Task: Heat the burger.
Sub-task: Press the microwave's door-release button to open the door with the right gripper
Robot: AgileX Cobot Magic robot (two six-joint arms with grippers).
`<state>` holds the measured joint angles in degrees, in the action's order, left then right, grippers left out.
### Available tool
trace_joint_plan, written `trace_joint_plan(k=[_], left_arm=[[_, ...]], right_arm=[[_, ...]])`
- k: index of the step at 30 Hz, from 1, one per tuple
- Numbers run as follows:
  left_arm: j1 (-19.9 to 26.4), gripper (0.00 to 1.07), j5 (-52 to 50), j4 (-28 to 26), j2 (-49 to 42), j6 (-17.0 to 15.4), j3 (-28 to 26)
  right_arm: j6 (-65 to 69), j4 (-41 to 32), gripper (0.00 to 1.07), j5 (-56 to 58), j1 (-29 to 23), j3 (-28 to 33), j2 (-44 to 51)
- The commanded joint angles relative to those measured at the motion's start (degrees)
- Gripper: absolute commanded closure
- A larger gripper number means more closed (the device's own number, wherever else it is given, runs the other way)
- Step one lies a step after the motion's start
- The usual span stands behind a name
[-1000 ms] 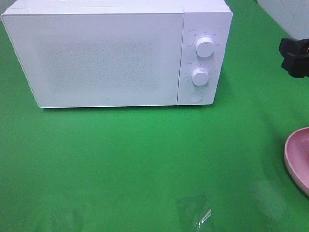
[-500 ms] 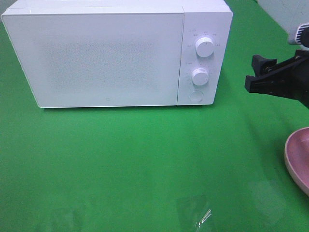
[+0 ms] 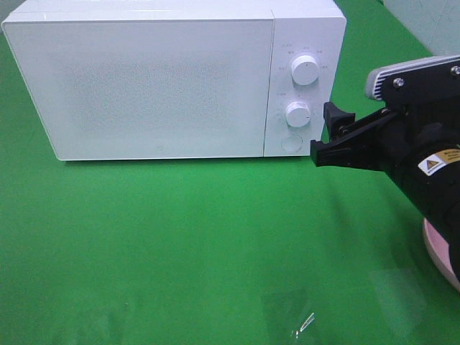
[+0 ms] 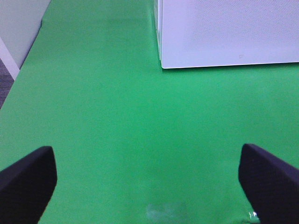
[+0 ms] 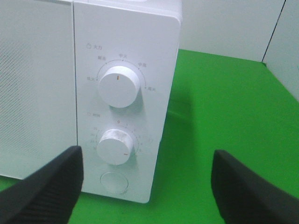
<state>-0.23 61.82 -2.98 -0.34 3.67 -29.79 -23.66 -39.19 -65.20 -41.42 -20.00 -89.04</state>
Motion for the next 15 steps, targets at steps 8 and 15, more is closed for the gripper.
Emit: trace_joint_plan(k=[8,15], left_arm=[[-0.1,0.09,-0.5,-0.1,-1.3,0.1,0.2],[-0.1,0.09,-0.5,-0.1,-1.3,0.1,0.2]], right_arm=[[3.3,-5.2,0.34,-6.1,-4.0,-1.0,-6.5],[5.8,-4.8,0.34,-6.4,-4.0,-5.5,-11.2]])
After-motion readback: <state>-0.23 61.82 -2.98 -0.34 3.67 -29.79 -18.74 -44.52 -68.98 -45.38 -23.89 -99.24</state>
